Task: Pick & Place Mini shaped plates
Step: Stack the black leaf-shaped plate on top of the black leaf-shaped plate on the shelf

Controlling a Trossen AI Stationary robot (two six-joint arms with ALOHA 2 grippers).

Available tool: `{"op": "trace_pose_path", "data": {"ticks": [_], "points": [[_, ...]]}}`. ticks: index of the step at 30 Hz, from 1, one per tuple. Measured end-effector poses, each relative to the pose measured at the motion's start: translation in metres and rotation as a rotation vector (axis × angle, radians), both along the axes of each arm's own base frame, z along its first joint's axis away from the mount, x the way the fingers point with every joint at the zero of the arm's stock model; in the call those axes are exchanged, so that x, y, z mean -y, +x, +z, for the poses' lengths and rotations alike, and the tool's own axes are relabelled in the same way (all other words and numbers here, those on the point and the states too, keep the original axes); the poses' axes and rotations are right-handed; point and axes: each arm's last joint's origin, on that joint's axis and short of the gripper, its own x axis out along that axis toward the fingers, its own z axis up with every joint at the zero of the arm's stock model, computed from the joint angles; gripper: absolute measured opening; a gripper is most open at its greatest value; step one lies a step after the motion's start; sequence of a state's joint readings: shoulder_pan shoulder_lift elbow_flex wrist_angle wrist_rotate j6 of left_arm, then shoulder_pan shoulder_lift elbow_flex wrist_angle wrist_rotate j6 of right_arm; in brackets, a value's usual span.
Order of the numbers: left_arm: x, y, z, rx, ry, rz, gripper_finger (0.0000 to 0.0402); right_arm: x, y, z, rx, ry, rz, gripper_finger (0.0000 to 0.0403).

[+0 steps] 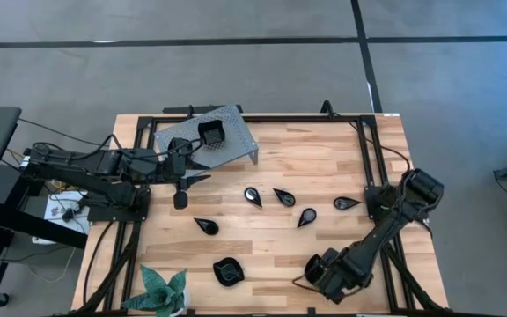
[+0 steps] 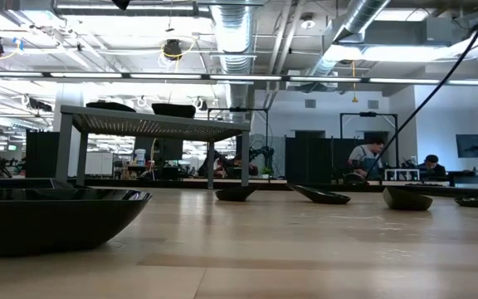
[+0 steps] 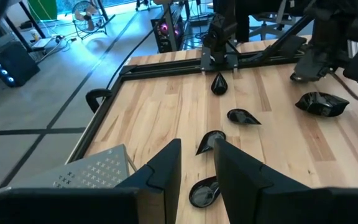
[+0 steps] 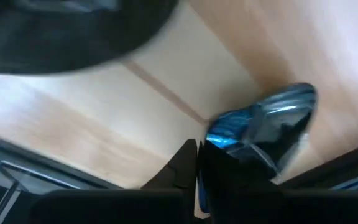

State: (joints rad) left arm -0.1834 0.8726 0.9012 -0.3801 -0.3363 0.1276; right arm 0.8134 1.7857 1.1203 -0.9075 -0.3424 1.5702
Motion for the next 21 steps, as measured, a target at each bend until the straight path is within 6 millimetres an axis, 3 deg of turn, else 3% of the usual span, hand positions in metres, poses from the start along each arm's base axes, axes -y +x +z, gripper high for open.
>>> {"op": "trace_pose_path", "data": {"ticks": [6, 13, 15, 21], "points": [[0.001, 0.000, 0.000, -0.007, 0.019, -0.045, 0.0097, 0.023, 0.025, 0.044, 0.297, -0.048, 0.169, 0.0007], [0.017, 0.010, -0.009, -0.065, -0.028, -0.550, 0.0097, 0.053, 0.070, 0.090, 0.824, -0.193, 0.619, 0.0003], [0.022, 0.020, -0.016, -0.098, -0.056, -0.647, 0.0097, 0.062, 0.083, 0.098, 0.935, -0.237, 0.735, 0.0005], [0.033, 0.075, -0.056, -0.192, -0.090, -0.642, 0.0097, 0.087, 0.120, 0.097, 1.105, -0.257, 0.988, 0.0002]]}}
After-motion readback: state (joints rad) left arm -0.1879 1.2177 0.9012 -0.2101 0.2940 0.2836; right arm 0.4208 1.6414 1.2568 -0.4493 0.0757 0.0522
